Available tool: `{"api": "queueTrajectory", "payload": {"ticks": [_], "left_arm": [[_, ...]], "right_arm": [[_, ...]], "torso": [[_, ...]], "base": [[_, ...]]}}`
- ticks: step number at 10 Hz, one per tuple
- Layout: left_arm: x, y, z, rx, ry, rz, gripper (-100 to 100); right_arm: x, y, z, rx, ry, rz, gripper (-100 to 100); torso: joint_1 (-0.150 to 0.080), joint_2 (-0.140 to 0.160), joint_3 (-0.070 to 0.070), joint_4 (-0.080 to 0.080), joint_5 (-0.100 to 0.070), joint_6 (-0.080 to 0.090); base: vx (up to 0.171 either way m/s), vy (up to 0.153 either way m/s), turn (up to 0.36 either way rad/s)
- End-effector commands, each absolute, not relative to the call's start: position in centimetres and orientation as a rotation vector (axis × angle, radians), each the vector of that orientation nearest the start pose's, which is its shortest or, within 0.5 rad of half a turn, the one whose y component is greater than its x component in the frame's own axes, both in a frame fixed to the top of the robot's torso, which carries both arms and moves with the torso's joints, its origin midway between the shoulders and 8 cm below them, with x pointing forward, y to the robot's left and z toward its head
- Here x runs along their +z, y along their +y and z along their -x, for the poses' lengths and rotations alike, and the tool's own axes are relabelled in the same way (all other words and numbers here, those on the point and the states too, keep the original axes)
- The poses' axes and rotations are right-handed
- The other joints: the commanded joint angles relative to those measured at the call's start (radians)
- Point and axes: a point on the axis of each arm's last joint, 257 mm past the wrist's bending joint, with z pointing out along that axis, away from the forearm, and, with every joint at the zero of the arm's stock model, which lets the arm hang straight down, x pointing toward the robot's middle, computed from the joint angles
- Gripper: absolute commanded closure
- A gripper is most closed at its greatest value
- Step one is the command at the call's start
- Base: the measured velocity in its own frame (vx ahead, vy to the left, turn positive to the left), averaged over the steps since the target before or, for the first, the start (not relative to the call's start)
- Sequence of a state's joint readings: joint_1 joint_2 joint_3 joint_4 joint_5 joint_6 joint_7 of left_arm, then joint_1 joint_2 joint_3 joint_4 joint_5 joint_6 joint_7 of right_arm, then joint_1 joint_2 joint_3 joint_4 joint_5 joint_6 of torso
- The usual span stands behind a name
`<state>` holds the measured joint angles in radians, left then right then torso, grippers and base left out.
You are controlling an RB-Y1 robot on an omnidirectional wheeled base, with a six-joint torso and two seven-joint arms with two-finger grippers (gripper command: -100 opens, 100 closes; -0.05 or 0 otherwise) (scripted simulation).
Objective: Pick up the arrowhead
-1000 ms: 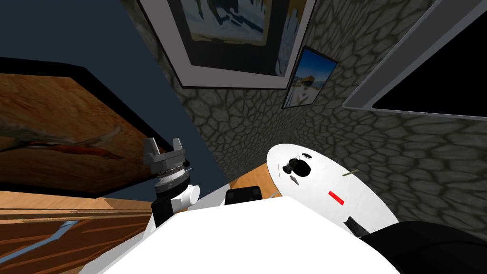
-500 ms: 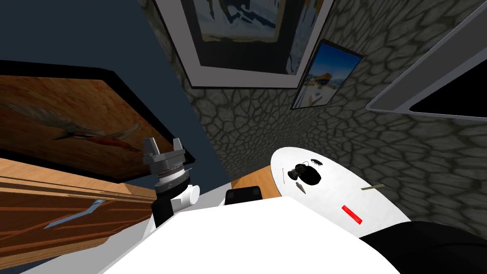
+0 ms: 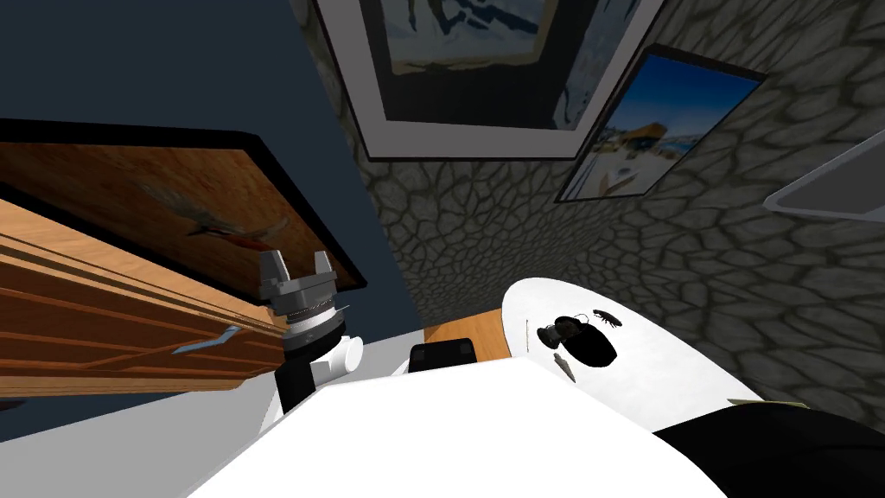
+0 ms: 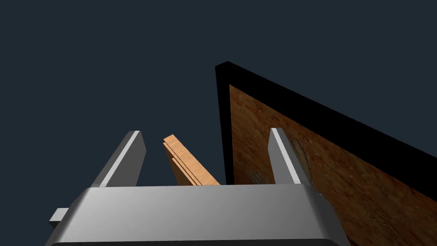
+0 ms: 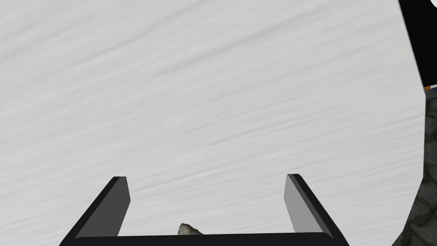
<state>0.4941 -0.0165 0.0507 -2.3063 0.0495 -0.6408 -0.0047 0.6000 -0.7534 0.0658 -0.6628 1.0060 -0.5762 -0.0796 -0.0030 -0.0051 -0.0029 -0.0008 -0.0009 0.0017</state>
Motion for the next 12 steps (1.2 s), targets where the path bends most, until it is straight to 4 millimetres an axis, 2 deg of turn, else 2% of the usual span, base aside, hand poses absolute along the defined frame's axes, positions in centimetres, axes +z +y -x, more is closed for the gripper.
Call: {"api": "queueTrajectory", "payload": {"ticks": [1,3,5,7,12], "left_arm": [[6.3,29.6,-30.8,-1.312,0.447,0.548,0],[6.3,29.6,-30.8,-1.312,0.447,0.548,0],[6.3,29.6,-30.8,-1.312,0.447,0.548,0],[6.3,29.6,-30.8,-1.312,0.447,0.548,0],[6.3,29.6,-30.8,-1.312,0.447,0.548,0]], "right_arm": [[-54.9,-58.3,8.0,-0.077,2.903,-0.424,-100],[-54.9,-58.9,9.1,-0.104,2.92,-0.463,-100],[-55.1,-59.6,11.0,-0.143,2.943,-0.544,-100],[-55.5,-59.5,12.1,-0.158,2.951,-0.614,-100],[-56.7,-58.1,12.6,-0.141,2.949,-0.704,-100]], "torso": [[0.0,0.0,0.0,0.0,0.0,0.0],[0.001,0.0,0.0,0.0,0.0,0.0],[0.001,-0.001,0.0,0.0,0.0,-0.001],[-0.001,-0.002,-0.001,0.0,0.0,-0.001],[0.002,0.0,0.0,0.0,0.0,0.0]], "base": [[0.04,-0.034,0.244],[0.035,-0.023,0.178],[0.048,-0.037,0.352],[0.066,-0.053,0.29],[0.026,-0.028,0.136]]}}
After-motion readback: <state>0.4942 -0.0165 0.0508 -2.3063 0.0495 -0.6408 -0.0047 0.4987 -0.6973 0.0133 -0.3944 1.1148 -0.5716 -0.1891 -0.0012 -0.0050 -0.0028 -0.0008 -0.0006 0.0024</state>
